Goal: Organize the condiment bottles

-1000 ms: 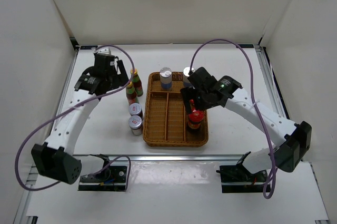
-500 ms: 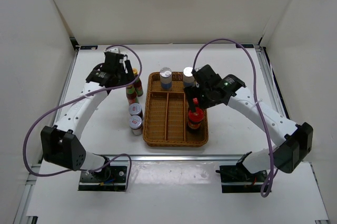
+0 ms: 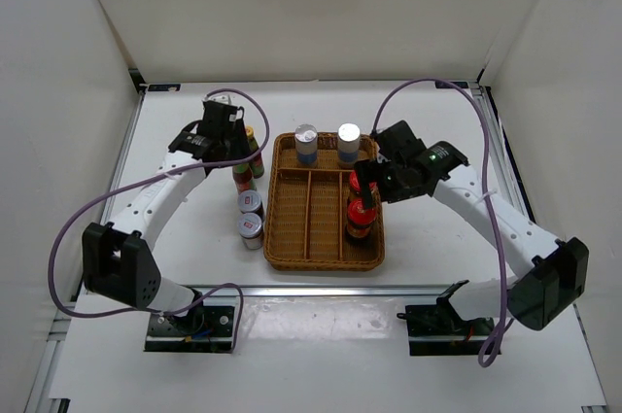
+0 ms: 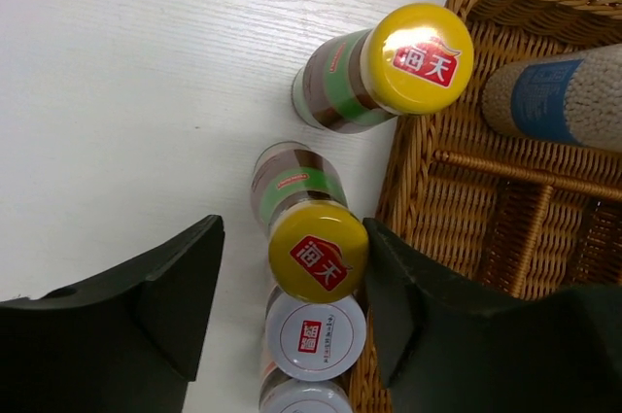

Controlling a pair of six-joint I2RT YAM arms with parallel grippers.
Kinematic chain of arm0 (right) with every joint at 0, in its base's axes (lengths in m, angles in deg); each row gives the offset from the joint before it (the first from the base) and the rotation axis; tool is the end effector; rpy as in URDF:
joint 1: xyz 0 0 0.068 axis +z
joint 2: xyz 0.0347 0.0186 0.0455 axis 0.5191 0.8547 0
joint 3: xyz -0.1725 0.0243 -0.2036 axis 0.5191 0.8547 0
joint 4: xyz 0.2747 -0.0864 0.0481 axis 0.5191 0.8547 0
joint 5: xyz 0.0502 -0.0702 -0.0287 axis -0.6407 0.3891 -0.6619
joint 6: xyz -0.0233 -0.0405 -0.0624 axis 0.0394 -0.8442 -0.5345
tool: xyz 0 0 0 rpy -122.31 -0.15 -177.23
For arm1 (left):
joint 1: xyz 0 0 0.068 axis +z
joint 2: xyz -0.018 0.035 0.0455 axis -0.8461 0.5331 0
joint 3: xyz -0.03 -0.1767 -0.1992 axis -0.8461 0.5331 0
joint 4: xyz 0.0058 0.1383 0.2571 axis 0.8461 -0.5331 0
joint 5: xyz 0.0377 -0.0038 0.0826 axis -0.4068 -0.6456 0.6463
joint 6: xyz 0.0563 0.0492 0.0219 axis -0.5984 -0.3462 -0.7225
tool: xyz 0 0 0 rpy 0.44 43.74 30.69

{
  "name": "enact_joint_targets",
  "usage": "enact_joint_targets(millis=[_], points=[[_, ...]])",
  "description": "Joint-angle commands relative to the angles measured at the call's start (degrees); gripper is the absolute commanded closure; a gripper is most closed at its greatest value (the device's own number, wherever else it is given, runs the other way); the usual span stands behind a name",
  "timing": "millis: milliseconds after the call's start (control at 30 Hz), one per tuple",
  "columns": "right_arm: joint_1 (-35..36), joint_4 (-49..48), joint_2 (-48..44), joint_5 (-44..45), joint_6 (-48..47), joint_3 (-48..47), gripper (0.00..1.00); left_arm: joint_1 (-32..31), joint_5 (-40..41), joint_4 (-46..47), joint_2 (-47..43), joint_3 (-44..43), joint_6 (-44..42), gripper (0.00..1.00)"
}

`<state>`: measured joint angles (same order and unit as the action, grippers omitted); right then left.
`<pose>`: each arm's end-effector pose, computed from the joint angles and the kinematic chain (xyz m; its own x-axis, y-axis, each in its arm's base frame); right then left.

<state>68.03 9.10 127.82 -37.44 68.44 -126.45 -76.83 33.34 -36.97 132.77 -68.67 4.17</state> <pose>0.2534 0.1790 0.2860 -0.8141 -0.2519 -0.5233 -0.3226 0.9454 0.0468 0.3423 -0.1005 0.2665 -0.7410 -0.1690 -0.6499 -0.1541 0.9848 -0.0804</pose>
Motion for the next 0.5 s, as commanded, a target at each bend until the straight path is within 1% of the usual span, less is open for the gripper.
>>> enact_joint_targets(millis=[0,100,200,333,367,433,467], points=[[-0.01,-0.45,-2.42,-2.32,-0.27,1.40,0.00,-0.02,1.25,2.54,-1.55,1.36,-1.22,0.33],[-0.01,-0.44,-3.47,-2.85,-0.27,2.81,0.00,-0.02,0.73,3.07,-1.55,1.37,-2.53,0.46],[-0.54,0.08,-4.70,-2.85,-0.27,4.30,0.00,-0.02,0.20,3.60,-1.03,0.23,-3.15,0.52],[-0.54,0.08,-5.41,-2.85,0.25,6.24,0.00,-0.02,0.20,3.60,-1.02,-0.30,-3.68,0.65],[-0.54,0.08,-5.93,-3.37,0.25,7.55,0.00,-0.02,0.20,3.60,-1.55,-0.30,-4.55,0.73],[-0.54,-0.62,-5.94,-3.38,0.25,8.09,0.00,-0.02,1.33,2.99,-3.12,-1.00,-5.09,0.79],[-0.54,-0.62,-5.94,-3.38,0.25,8.87,0.00,-0.02,2.04,2.38,-3.83,-1.52,-5.87,0.86]])
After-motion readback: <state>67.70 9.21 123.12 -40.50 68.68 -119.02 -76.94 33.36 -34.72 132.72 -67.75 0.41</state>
